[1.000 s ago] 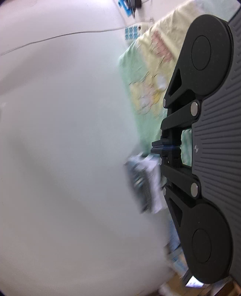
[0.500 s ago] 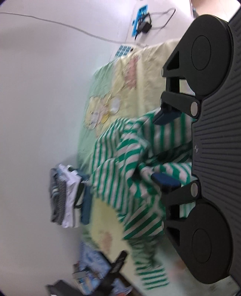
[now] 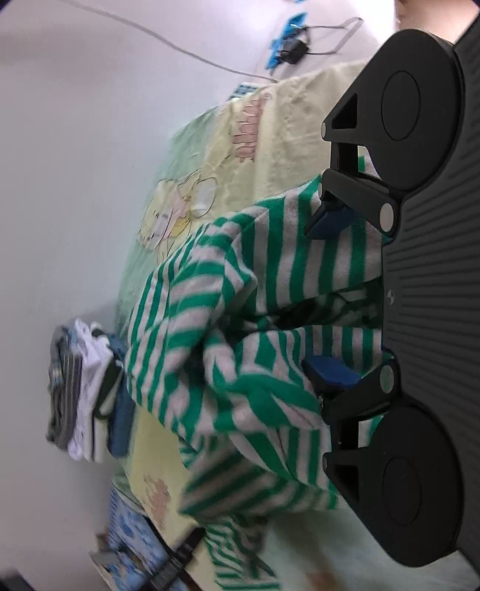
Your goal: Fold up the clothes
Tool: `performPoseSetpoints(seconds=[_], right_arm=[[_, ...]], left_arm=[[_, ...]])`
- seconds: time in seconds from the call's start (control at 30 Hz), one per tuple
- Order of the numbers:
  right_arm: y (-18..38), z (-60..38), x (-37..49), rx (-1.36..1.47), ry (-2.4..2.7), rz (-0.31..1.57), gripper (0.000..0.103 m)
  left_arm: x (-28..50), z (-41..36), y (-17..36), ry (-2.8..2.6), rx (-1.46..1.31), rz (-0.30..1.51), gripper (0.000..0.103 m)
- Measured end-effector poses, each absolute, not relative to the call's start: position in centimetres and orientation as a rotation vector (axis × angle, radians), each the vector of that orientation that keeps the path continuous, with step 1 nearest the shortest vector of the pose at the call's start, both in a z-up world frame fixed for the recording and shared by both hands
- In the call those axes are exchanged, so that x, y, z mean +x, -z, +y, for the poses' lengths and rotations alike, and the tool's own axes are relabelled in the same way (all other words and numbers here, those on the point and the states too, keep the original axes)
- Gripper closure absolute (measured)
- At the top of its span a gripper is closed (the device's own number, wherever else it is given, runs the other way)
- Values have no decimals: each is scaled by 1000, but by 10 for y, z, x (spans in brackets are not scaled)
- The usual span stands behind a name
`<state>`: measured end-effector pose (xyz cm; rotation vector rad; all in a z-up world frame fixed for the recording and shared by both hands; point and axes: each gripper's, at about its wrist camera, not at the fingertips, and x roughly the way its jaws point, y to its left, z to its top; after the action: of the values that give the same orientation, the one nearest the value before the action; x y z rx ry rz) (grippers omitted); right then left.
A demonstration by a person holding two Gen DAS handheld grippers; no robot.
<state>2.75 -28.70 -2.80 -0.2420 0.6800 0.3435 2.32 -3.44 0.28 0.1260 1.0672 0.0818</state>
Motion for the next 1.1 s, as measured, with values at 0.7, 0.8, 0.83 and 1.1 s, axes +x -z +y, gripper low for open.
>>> performPoseSetpoints(seconds=[0.7, 0.8, 0.83, 1.1], right_arm=[[-19, -381, 55, 161, -130, 548, 91], [-16, -398, 59, 151, -53, 560, 91], [-12, -402, 62, 143, -31, 582, 91], [2, -419, 49, 102, -4, 688, 58]], left_arm=[[-32, -90, 52, 280, 242, 1038, 35], [-19, -91, 58, 269, 222, 1031, 35], [-13, -91, 60, 266, 211, 1031, 35], [18, -94, 63, 247, 188, 1032, 67]])
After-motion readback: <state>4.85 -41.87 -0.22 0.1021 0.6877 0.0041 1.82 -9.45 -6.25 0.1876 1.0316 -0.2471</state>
